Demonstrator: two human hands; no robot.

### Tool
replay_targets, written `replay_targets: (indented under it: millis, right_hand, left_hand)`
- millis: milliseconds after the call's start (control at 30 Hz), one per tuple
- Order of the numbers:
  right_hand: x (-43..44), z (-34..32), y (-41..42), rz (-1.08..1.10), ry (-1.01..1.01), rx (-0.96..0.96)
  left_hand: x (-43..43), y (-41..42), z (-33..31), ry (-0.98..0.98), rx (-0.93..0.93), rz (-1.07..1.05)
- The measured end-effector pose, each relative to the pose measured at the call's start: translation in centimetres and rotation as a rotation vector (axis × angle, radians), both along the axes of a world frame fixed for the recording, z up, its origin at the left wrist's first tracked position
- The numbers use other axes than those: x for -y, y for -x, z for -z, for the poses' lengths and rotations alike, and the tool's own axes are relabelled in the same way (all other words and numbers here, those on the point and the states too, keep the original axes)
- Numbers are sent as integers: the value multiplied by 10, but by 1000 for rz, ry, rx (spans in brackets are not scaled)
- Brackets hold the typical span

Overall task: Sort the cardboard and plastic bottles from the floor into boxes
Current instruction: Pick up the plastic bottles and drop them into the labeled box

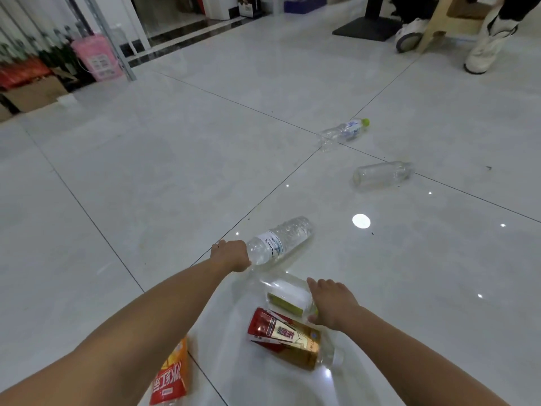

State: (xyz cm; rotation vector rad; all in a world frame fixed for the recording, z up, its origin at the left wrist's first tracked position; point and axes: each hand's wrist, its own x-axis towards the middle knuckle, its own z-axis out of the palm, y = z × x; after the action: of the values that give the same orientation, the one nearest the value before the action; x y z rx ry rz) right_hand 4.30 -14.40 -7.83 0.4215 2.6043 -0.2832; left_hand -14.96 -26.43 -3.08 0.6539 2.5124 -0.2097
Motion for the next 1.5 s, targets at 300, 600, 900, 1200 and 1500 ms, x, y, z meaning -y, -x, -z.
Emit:
replay_targets:
  millis: [300, 600, 900, 1200, 1500]
  right_hand:
    - [14, 9, 7, 169, 42, 69]
    - [-22, -2, -13, 486, 172, 40]
    - [-87, -37, -85, 1065, 307, -44]
    - [-132, -91, -247, 1686, 458, -344]
    - [-134, -168, -432, 2241, 338, -911]
  left_hand:
    - [-2, -10, -12, -314, 553, -444]
    - [-18, -18, -12, -359, 652, -661]
    - [-89, -75, -26, -328, 693, -686]
    - [-178, -184, -63, -417, 900, -624]
    - [-265, -396, -115, -315, 1175, -214]
